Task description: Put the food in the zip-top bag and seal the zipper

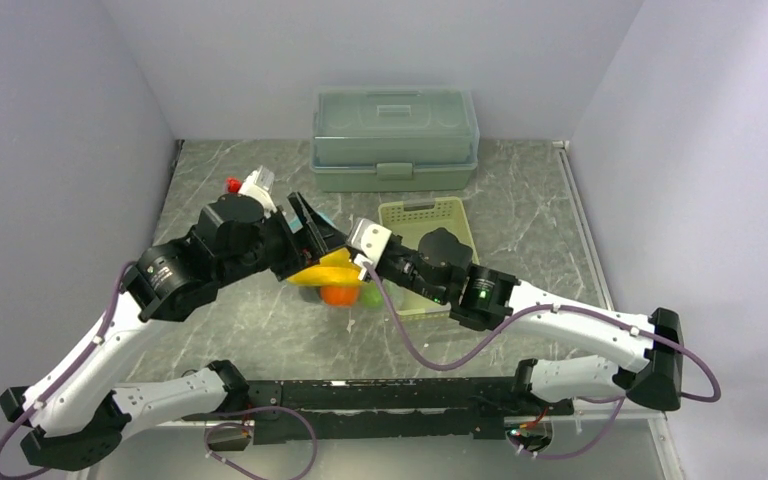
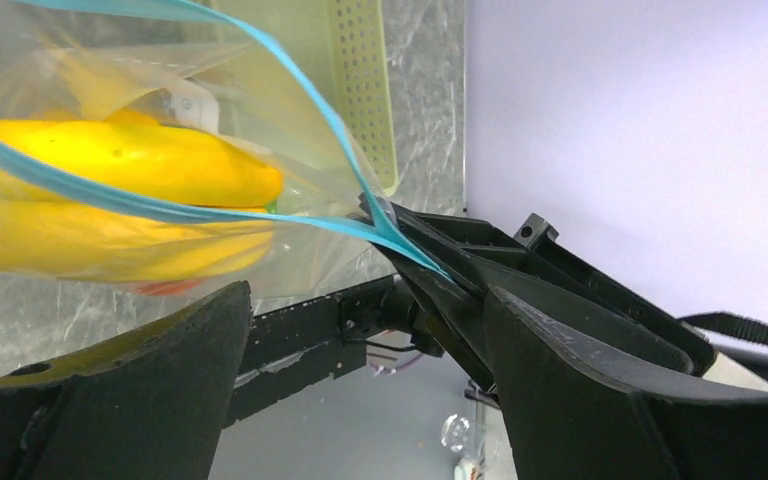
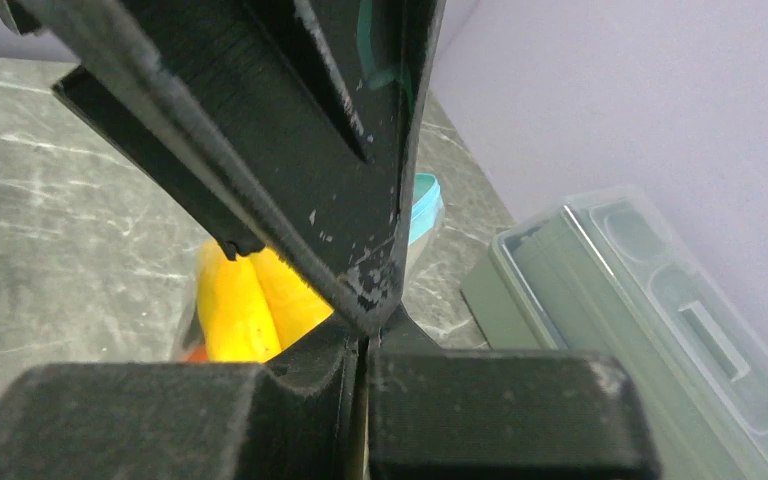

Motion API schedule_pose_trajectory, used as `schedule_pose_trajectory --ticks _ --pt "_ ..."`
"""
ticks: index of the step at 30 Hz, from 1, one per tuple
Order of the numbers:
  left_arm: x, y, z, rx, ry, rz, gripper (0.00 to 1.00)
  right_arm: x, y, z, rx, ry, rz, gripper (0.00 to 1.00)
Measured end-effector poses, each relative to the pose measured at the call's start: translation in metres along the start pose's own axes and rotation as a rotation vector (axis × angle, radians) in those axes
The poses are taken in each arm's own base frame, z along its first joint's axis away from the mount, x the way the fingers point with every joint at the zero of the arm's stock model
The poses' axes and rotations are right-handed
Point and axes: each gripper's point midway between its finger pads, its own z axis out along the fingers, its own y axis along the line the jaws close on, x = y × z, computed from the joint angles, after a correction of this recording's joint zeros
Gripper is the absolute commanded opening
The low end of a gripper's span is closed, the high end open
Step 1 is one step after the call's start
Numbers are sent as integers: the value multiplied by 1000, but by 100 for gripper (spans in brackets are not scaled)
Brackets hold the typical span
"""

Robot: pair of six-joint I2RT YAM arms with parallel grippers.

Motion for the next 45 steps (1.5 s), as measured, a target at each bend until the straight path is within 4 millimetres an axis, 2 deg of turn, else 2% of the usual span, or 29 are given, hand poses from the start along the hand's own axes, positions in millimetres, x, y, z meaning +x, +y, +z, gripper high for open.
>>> schedule_pose_trajectory --ticks 8,16,22,27,30,39,45 --pt "-13 19 1 -96 -76 -95 95 8 7 5 15 -44 -59 0" --pt "-22 27 9 -132 -100 -135 95 24 28 1 -29 -60 -109 0" --pt "-12 37 25 -167 -34 -176 91 14 30 0 -24 -99 -137 0" --pt "-2 42 33 -220 33 -195 93 11 27 0 -1 -107 -158 0" --pt "-2 41 29 -246 49 -201 95 11 24 -1 20 -109 -171 0" --pt "-14 31 -5 -248 9 -208 98 27 24 3 49 -70 -199 0" --pt "-7 35 -2 -280 42 -237 100 29 25 7 56 -69 -206 0"
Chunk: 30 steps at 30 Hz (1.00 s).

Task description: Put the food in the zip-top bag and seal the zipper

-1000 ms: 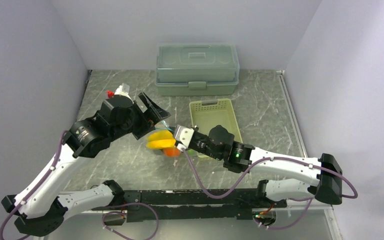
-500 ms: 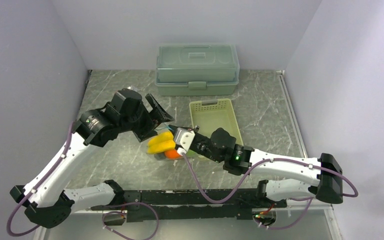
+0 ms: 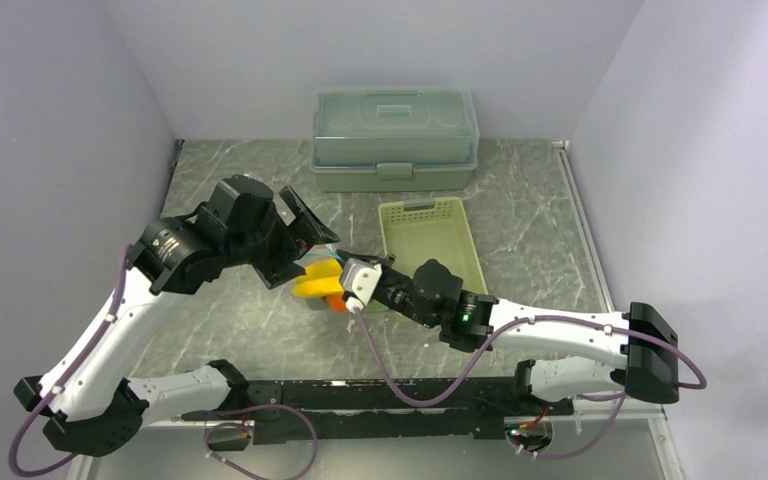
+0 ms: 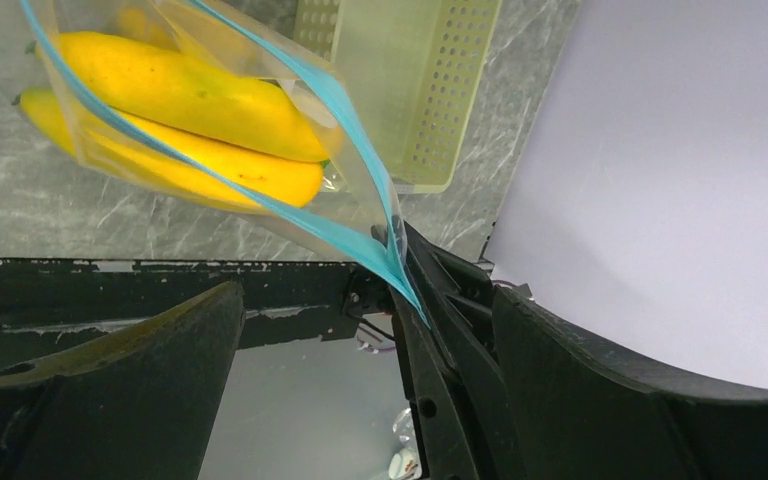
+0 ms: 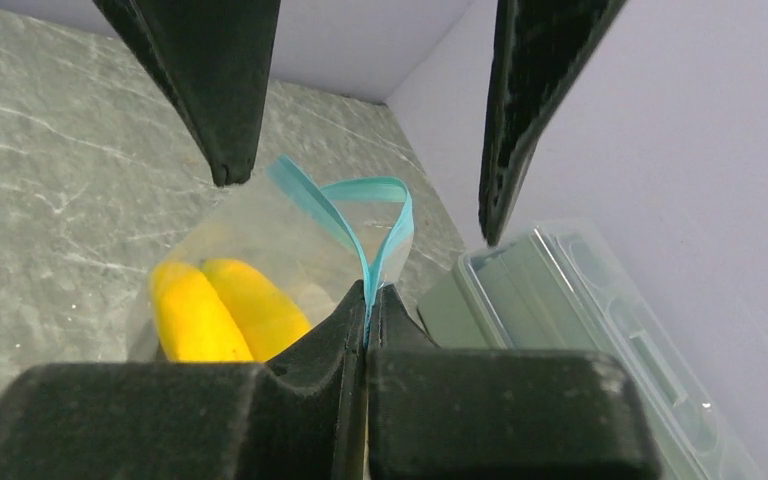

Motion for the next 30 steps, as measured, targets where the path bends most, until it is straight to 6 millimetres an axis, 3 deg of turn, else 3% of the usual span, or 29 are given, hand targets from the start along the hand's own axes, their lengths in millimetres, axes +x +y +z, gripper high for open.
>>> schedule_pose_trajectory --ticks 17,24,30 --pt "10 33 41 -157 64 -131 98 -6 23 -5 -27 -48 0 0" --pt "13 47 53 -196 79 -161 78 -2 33 -14 -26 -59 5 0" --pt "17 65 65 -241 98 -177 49 -5 41 -18 -36 -74 9 0"
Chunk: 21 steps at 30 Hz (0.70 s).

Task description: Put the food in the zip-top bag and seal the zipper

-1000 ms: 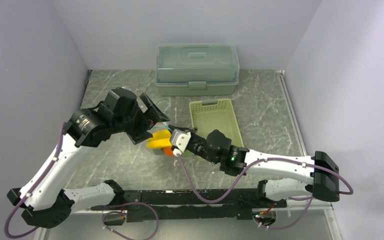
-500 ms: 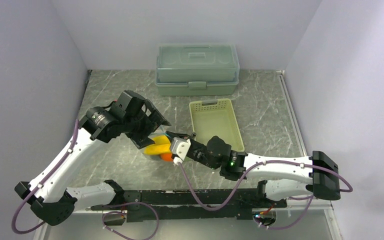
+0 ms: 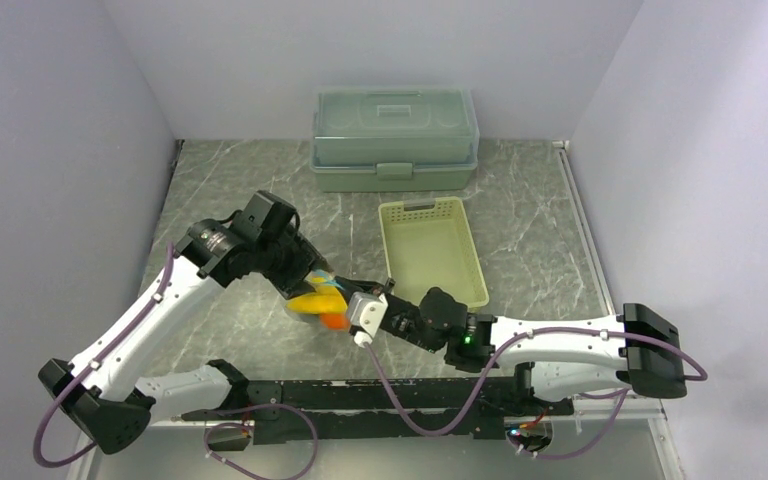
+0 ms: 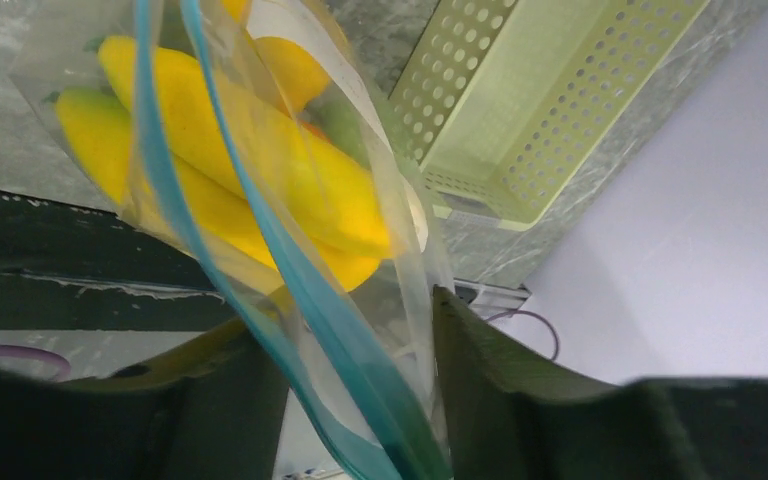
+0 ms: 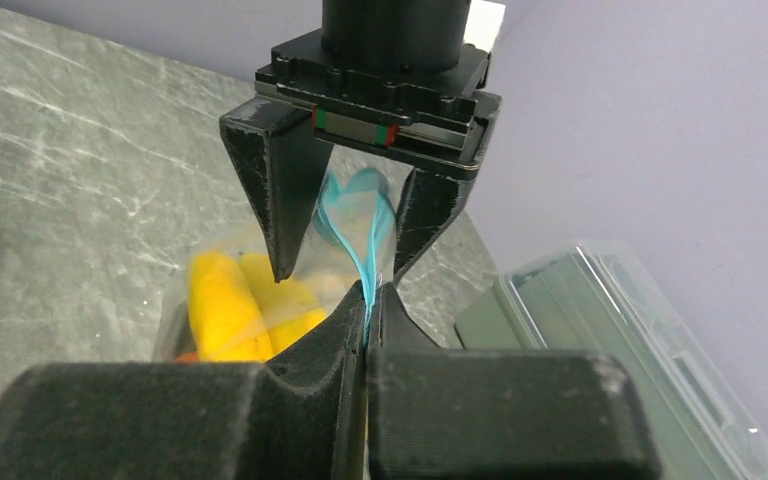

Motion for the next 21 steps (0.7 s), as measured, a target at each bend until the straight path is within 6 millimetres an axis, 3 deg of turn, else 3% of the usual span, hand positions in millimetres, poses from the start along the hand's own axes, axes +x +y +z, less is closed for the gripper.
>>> schedule_pose_trajectory --ticks 8,11,16,21 --pt "-2 3 -1 19 -4 9 0 -3 4 -6 0 -6 4 0" --pt "-1 -1 -1 39 2 33 0 -4 8 -9 -10 -10 10 0" --pt "0 -5 -1 70 5 103 0 -7 9 -16 -22 -10 47 30" --pt "-10 -7 -1 107 -54 198 0 -19 0 -31 -25 -25 87 30"
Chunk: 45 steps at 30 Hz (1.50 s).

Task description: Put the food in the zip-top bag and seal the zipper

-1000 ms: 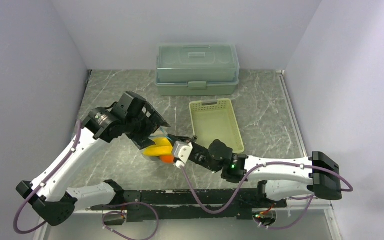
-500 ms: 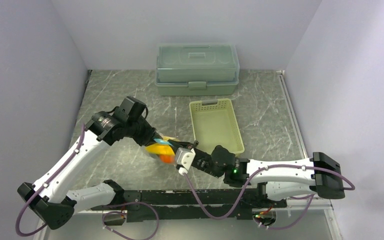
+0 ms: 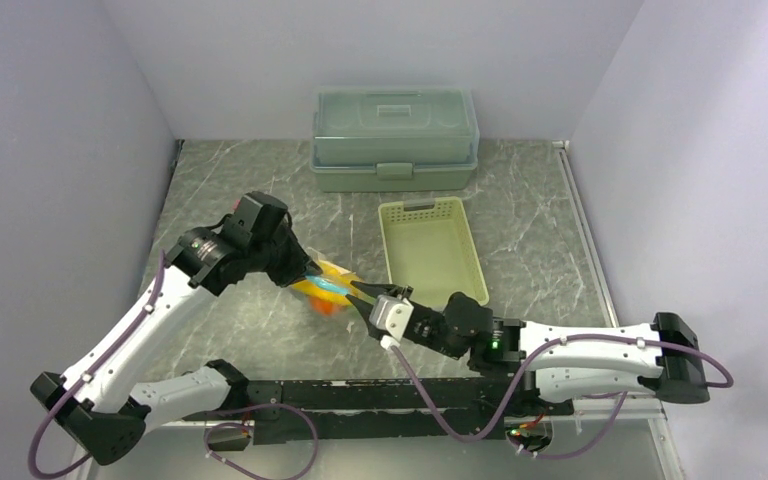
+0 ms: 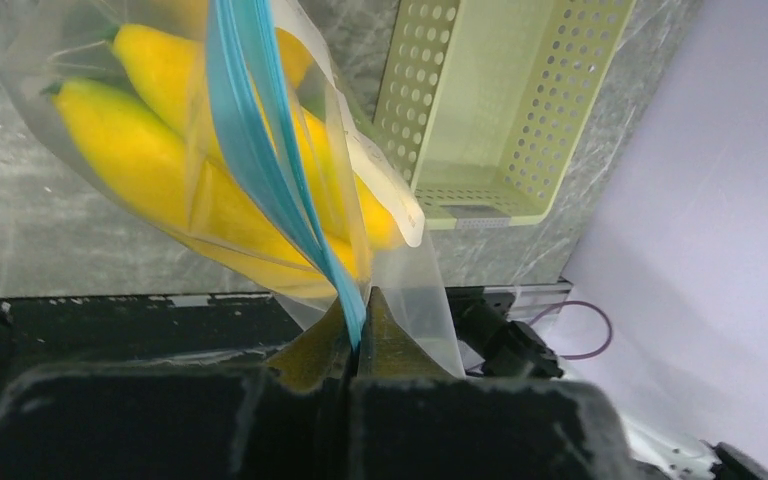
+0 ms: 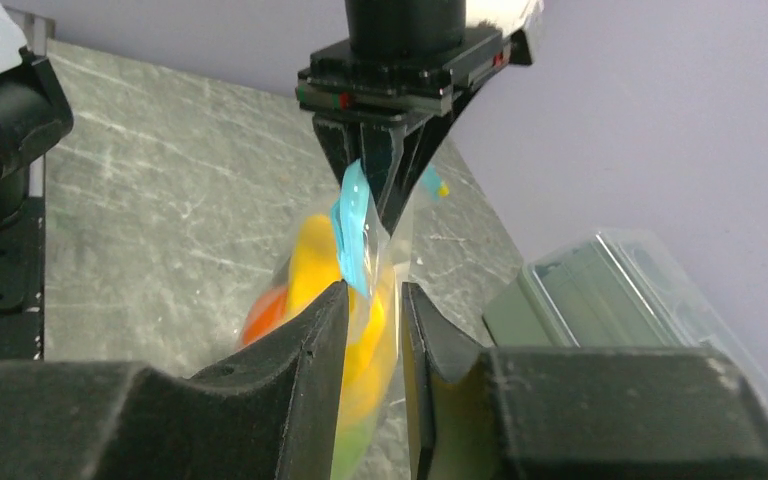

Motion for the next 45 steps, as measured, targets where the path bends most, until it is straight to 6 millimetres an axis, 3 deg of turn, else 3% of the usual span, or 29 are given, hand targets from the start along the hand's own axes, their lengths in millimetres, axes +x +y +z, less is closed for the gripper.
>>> schedule_pose_trajectory --ticks 9,18,20,27,35,42,43,45 --pt "-8 1 -6 41 -50 165 0 7 1 -21 -65 89 -7 30" --pt "-15 -12 -19 100 -76 366 0 -3 -19 -42 -60 113 -10 30" --pt "-15 -16 -21 124 -74 419 0 2 -31 -40 -49 159 -17 30" --pt "-11 -27 -30 198 -50 603 0 42 -108 -51 134 366 -26 30" --pt "1 -35 -33 290 11 804 0 75 -146 -64 227 504 -21 30" --pt "17 -38 -29 372 107 926 0 88 -175 -65 297 561 -15 30" --pt "20 -38 -30 392 121 945 0 93 -182 -66 318 571 -14 77" --pt "25 -40 -33 423 140 972 0 100 -192 -68 351 584 -6 87"
